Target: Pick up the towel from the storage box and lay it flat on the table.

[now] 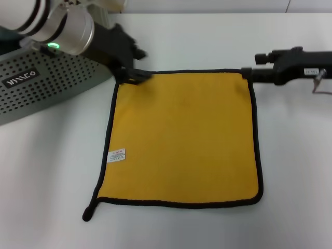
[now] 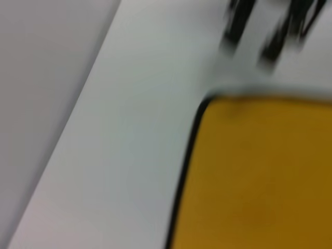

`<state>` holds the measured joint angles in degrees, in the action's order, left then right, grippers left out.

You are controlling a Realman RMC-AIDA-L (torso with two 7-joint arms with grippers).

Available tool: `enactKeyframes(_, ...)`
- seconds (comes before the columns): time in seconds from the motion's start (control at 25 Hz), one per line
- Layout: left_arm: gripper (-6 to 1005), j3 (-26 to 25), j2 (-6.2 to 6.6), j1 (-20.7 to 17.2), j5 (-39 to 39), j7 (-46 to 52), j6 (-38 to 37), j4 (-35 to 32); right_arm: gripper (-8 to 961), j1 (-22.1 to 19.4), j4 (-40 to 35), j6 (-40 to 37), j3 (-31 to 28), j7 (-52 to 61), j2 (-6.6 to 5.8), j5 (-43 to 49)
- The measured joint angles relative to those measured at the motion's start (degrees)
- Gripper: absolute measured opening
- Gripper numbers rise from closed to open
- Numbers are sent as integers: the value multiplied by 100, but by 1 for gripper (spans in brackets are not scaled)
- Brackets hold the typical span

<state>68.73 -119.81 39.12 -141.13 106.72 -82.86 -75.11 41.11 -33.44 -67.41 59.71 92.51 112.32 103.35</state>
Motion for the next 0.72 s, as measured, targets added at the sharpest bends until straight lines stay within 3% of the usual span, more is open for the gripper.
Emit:
enactKeyframes(0.16, 411, -428, 9, -409, 1963, -771, -855, 189, 570, -439, -414, -1235, -15, -438, 135, -58)
enactKeyframes(0.32, 440, -725, 31, -959, 3528, -2086, -1662, 1229, 721, -1075, -990, -2579, 35, -969, 345, -396)
enactKeyframes(0.44, 435, -1270, 116, -1146, 4089, -2682, -2155, 2237, 811, -1334, -1081, -3170, 186, -1125, 359, -811)
enactKeyframes(0.56, 435, -1868, 304, -1322, 4391, -3880, -2729, 3382, 853, -1357, -1027, -3447, 357, -1243, 363, -1051)
enactKeyframes(0.72, 447, -2050, 572, -1550, 4403, -5257, -2860, 4396, 864, -1289, -996, -3471, 686, -1408, 383, -1370)
